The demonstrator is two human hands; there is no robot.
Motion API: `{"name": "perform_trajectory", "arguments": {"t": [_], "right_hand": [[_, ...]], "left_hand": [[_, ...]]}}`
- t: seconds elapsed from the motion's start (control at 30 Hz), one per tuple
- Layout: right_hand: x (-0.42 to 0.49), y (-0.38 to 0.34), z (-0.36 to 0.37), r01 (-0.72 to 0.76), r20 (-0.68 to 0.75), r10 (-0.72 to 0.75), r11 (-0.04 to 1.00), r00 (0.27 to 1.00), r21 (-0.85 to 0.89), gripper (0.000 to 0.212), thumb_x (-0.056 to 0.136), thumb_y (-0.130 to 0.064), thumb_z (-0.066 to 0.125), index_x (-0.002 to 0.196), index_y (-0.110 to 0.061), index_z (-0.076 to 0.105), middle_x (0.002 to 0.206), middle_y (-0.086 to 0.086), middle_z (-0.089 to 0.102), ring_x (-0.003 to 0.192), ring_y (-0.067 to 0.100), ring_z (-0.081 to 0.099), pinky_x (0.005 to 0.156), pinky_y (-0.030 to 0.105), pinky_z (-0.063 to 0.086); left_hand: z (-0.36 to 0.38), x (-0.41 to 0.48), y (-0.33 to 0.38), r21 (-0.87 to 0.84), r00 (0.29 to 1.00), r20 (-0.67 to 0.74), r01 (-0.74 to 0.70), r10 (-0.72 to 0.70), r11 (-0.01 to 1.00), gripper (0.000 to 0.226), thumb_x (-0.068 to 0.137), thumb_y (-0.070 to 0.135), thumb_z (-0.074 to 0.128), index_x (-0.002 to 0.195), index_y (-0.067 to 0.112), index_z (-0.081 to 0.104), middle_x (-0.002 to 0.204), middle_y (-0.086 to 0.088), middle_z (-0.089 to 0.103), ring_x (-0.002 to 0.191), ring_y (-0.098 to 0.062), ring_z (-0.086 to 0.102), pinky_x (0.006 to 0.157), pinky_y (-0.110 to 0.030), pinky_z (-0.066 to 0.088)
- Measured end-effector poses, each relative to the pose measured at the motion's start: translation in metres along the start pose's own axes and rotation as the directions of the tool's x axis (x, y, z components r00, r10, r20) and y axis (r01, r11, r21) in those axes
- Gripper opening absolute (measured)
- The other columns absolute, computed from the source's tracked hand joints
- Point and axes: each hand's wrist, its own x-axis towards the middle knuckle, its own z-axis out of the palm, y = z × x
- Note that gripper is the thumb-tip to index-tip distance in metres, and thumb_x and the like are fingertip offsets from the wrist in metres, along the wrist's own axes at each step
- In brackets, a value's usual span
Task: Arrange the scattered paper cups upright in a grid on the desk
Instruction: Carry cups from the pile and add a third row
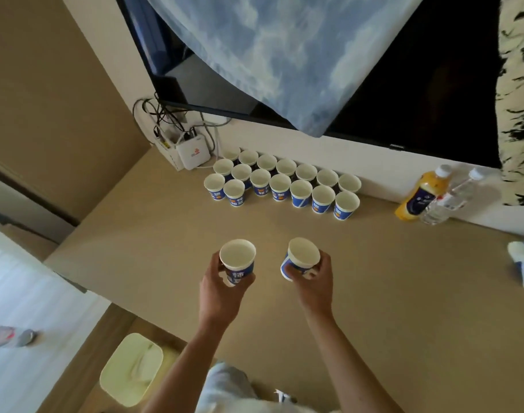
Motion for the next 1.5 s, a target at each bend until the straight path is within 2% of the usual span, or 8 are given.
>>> {"name": "perform_trajectory", "arguments": {"t": [0.2,0.37,0.5,0.73,1.07,1.3,1.4,1.5], "right_hand": [[0.021,0.010,0.050,-0.020,-0.024,0.018,0.996,1.000,-0.090,0.063,0.067,-0.018,0.090,0.120,-0.031,0.057,0.114,-0.013,0.065,0.107,0.011,0.063,0.088,0.029,0.054],[0.047,0.008,0.104,-0.051,-0.079,0.039,0.986,0.996,-0.157,0.063,0.068,-0.021,0.090,0.121,-0.031,0.057,0.114,-0.016,0.066,0.105,0.002,0.062,0.086,0.028,0.054],[0.076,0.013,0.140,-0.064,-0.077,0.048,0.974,0.996,-0.218,0.060,0.070,-0.016,0.088,0.120,-0.021,0.056,0.108,-0.009,0.068,0.096,0.004,0.065,0.084,0.037,0.059],[0.135,0.025,0.197,-0.006,-0.097,-0.028,0.943,0.995,-0.334,0.060,0.070,-0.017,0.083,0.122,-0.022,0.053,0.104,-0.011,0.068,0.094,0.016,0.067,0.087,0.040,0.056],[0.181,0.046,0.219,0.048,-0.165,-0.130,0.902,0.978,-0.430,0.079,0.070,-0.013,0.084,0.140,-0.013,0.047,0.121,0.000,0.068,0.109,0.019,0.064,0.094,0.037,0.052],[0.191,0.050,0.219,0.037,-0.167,-0.108,0.924,0.980,-0.381,0.070,0.073,-0.008,0.082,0.135,-0.014,0.051,0.114,-0.007,0.067,0.100,0.006,0.063,0.090,0.028,0.053],[0.193,0.051,0.219,0.065,-0.152,-0.130,0.925,0.980,-0.376,0.071,0.071,-0.007,0.083,0.134,-0.014,0.051,0.115,-0.003,0.067,0.103,0.011,0.064,0.086,0.021,0.054],[0.195,0.055,0.220,0.094,-0.131,-0.155,0.918,0.979,-0.385,0.067,0.069,-0.009,0.084,0.127,-0.014,0.053,0.109,-0.002,0.068,0.096,0.013,0.066,0.086,0.034,0.057]], "left_hand": [[-0.003,0.054,-0.020,-0.009,0.998,0.067,0.022,-0.022,1.000,0.058,0.068,0.018,0.090,0.112,0.035,0.056,0.100,0.024,0.066,0.093,0.009,0.060,0.073,-0.019,0.047],[-0.021,0.101,-0.030,-0.019,0.986,0.166,0.022,-0.018,1.000,0.059,0.069,0.019,0.090,0.114,0.036,0.056,0.100,0.033,0.064,0.094,0.009,0.060,0.073,-0.016,0.046],[-0.031,0.128,-0.040,-0.022,0.981,0.192,0.046,-0.041,0.999,0.062,0.068,0.019,0.090,0.118,0.035,0.056,0.103,0.026,0.065,0.095,0.011,0.057,0.075,-0.019,0.047],[-0.048,0.163,-0.061,-0.041,0.971,0.236,0.056,-0.044,0.998,0.066,0.068,0.019,0.090,0.125,0.029,0.058,0.107,0.018,0.067,0.098,0.006,0.059,0.074,-0.007,0.045],[-0.057,0.187,-0.077,-0.028,0.960,0.276,0.062,-0.052,0.998,0.066,0.068,0.023,0.090,0.125,0.033,0.057,0.109,0.020,0.067,0.101,-0.003,0.061,0.081,-0.025,0.053],[-0.055,0.204,-0.077,-0.044,0.959,0.281,0.046,-0.032,0.998,0.067,0.068,0.023,0.090,0.126,0.034,0.057,0.111,0.019,0.067,0.106,-0.004,0.061,0.085,-0.028,0.051],[-0.052,0.205,-0.075,-0.039,0.961,0.275,0.048,-0.036,0.998,0.067,0.068,0.020,0.090,0.125,0.035,0.057,0.110,0.020,0.067,0.106,-0.002,0.060,0.084,-0.023,0.050],[-0.049,0.203,-0.074,-0.042,0.959,0.281,0.054,-0.040,0.998,0.067,0.068,0.020,0.090,0.125,0.035,0.057,0.109,0.020,0.067,0.105,-0.001,0.060,0.082,-0.020,0.049]]}}
